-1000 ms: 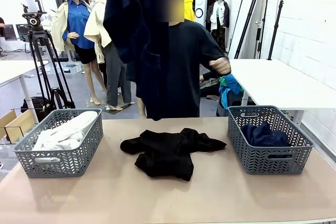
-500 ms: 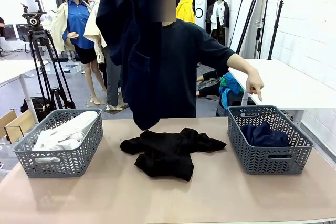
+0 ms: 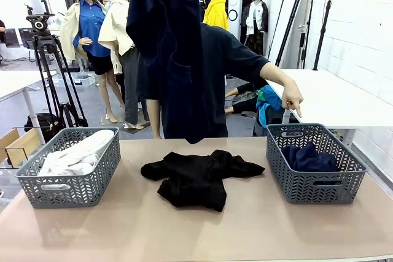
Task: Sort the tops and bottoms.
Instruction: Sort the clothes according to human instructions.
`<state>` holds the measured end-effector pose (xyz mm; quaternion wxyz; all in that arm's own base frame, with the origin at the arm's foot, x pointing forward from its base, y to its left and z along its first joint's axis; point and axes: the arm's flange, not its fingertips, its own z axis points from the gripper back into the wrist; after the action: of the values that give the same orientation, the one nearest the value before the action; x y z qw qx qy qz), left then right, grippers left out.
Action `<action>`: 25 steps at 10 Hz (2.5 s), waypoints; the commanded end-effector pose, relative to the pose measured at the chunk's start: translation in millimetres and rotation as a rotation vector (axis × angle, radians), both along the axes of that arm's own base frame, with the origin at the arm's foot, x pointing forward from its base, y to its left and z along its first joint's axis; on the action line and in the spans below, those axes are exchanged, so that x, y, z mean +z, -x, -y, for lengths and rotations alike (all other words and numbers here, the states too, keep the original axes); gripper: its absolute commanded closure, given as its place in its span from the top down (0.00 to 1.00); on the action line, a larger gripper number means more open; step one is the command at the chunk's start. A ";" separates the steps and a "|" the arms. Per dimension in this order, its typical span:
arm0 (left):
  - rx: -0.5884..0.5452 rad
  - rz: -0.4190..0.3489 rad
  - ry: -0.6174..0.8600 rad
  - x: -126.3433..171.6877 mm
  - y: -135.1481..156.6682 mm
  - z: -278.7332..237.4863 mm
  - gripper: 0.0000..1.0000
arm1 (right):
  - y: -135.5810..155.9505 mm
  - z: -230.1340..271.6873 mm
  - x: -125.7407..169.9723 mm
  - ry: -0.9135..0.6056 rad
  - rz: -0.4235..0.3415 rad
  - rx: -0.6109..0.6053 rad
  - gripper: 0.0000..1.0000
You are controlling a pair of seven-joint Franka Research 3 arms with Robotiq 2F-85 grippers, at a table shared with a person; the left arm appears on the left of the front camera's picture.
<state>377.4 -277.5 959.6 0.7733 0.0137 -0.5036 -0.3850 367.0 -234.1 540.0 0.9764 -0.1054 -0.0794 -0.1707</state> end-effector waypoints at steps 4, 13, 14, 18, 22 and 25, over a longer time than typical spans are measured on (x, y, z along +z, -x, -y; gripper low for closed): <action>-0.095 -0.005 0.020 7.0 -30.1 36.3 0.00 | -1.7 0.5 0.4 0.005 -0.003 0.002 1.00; -0.080 -0.027 0.019 -18.0 -26.0 36.3 0.00 | -1.7 0.5 0.4 0.005 -0.003 0.002 1.00; -0.084 -0.036 0.014 -20.0 -30.5 36.9 0.00 | -1.7 0.5 0.4 0.005 -0.003 0.002 1.00; -0.303 0.079 0.145 2.4 -101.8 152.2 0.00 | -1.7 0.5 0.4 0.005 -0.003 0.002 1.00; -0.413 0.108 0.203 20.6 -164.9 274.3 0.00 | -1.7 0.5 0.4 0.005 -0.003 0.002 1.00; -0.404 0.217 0.267 61.1 -187.9 334.5 0.00 | -1.7 0.5 0.4 0.005 -0.003 0.002 1.00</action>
<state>452.2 -490.0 864.9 0.6276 -0.1407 -0.6027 -0.4722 367.2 -234.0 539.8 0.9765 -0.1055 -0.0791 -0.1706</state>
